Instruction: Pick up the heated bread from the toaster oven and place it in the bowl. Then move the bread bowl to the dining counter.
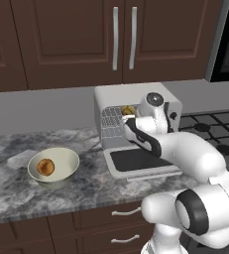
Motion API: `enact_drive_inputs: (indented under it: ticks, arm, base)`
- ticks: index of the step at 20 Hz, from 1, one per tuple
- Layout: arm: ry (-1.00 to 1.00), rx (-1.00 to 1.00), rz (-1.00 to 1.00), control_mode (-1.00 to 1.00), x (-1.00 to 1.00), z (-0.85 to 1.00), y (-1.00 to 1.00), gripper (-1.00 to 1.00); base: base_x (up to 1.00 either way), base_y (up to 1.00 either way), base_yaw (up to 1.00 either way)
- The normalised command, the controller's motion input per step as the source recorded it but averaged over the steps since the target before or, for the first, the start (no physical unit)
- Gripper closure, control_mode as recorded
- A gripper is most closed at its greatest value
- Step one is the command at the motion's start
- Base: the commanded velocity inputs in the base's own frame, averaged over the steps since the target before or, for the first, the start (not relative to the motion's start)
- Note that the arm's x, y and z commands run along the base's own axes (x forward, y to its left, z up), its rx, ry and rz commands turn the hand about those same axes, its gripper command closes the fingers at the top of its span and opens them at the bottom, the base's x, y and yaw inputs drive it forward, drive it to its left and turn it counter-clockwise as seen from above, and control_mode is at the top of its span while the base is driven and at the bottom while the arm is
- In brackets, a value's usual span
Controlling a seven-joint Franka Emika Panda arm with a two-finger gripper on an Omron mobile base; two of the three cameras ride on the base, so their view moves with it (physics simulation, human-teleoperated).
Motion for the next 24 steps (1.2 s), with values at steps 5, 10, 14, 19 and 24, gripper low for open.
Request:
enact_drive_inputs:
  ticks: [5,10,14,19,24]
  arm:
    - [-0.28,0.0,0.0,-1.0,0.04,-0.01,0.0,-1.0]
    - [-0.02,0.0,0.0,-1.0,0.25,-0.08,0.0,-1.0]
    - [0.0,0.0,0.0,-1.0,0.15,0.0,0.0,-1.0]
    - [-0.07,0.0,0.0,-1.0,0.0,0.21,0.0,-1.0]
    - [0.0,0.0,0.0,-1.0,0.23,0.04,0.0,-1.0]
  base:
    - [0.0,0.0,0.0]
    - [0.0,0.0,0.0]
    - [0.0,0.0,0.0]
    - [0.0,0.0,0.0]
    - [0.0,0.0,0.0]
